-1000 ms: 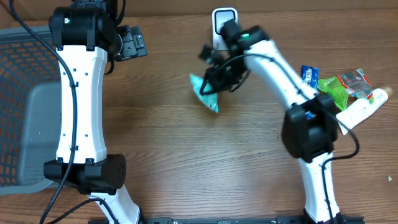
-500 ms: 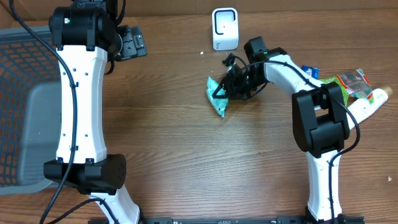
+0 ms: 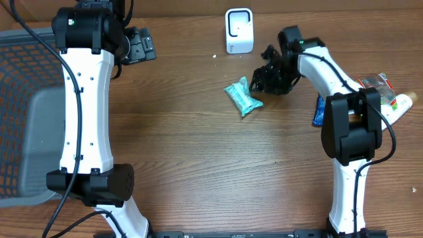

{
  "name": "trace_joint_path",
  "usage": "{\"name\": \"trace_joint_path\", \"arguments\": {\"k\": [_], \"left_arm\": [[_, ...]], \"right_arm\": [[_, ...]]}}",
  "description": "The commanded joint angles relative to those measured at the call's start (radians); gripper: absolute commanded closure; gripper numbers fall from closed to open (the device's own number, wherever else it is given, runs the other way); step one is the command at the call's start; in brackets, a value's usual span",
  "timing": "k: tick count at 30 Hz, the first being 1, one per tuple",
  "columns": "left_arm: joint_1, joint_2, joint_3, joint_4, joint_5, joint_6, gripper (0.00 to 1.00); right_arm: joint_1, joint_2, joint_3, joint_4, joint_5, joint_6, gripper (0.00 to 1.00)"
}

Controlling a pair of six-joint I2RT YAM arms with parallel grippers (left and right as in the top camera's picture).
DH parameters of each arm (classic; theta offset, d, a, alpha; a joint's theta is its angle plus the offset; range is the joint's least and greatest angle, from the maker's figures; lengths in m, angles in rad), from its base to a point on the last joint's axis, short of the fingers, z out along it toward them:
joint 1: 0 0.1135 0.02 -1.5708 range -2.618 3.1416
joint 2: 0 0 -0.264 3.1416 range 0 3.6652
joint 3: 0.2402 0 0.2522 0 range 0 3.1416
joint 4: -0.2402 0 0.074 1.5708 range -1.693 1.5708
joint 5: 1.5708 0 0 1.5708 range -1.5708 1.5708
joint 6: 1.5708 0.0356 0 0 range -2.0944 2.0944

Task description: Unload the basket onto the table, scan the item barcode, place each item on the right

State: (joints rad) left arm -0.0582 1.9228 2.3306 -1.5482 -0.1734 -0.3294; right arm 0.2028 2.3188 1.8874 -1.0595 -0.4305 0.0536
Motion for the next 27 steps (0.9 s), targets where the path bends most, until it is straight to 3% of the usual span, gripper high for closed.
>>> {"name": "trace_joint_path", "arguments": {"k": [1, 4, 5, 8, 14, 19, 25, 27], "left_arm": [[-0.001, 0.002, 0.0, 0.002, -0.013, 0.016, 0.0], [-0.001, 0.002, 0.0, 0.002, -0.013, 0.016, 0.01], [-0.001, 0.002, 0.0, 0.002, -0.013, 0.016, 0.0], [-0.001, 0.002, 0.0, 0.002, -0.013, 0.016, 0.01], [-0.001, 0.002, 0.0, 0.002, -0.013, 0.016, 0.0], [-0.001, 0.002, 0.0, 0.002, -0.013, 0.016, 0.01], [-0.001, 0.002, 0.0, 0.002, -0.013, 0.016, 0.0], [-0.001, 0.002, 0.0, 0.002, -0.013, 0.016, 0.0]], "right_arm": [[0.025, -0.057, 0.123, -0.055, 0.155, 0.002, 0.34], [0.061, -0.066, 0.177, -0.103, 0.153, 0.0, 0.36], [0.071, -0.066, 0.179, -0.101, 0.144, 0.0, 0.4], [0.103, -0.062, 0.171, -0.083, 0.113, 0.026, 0.96], [0.163, -0.055, 0.077, 0.019, 0.12, 0.163, 0.96], [0.18, -0.026, -0.062, 0.169, 0.309, 0.336, 0.96], [0.174, -0.011, -0.121, 0.235, 0.254, 0.332, 0.96], [0.17, -0.026, -0.094, 0.222, 0.191, 0.292, 0.91]]}}
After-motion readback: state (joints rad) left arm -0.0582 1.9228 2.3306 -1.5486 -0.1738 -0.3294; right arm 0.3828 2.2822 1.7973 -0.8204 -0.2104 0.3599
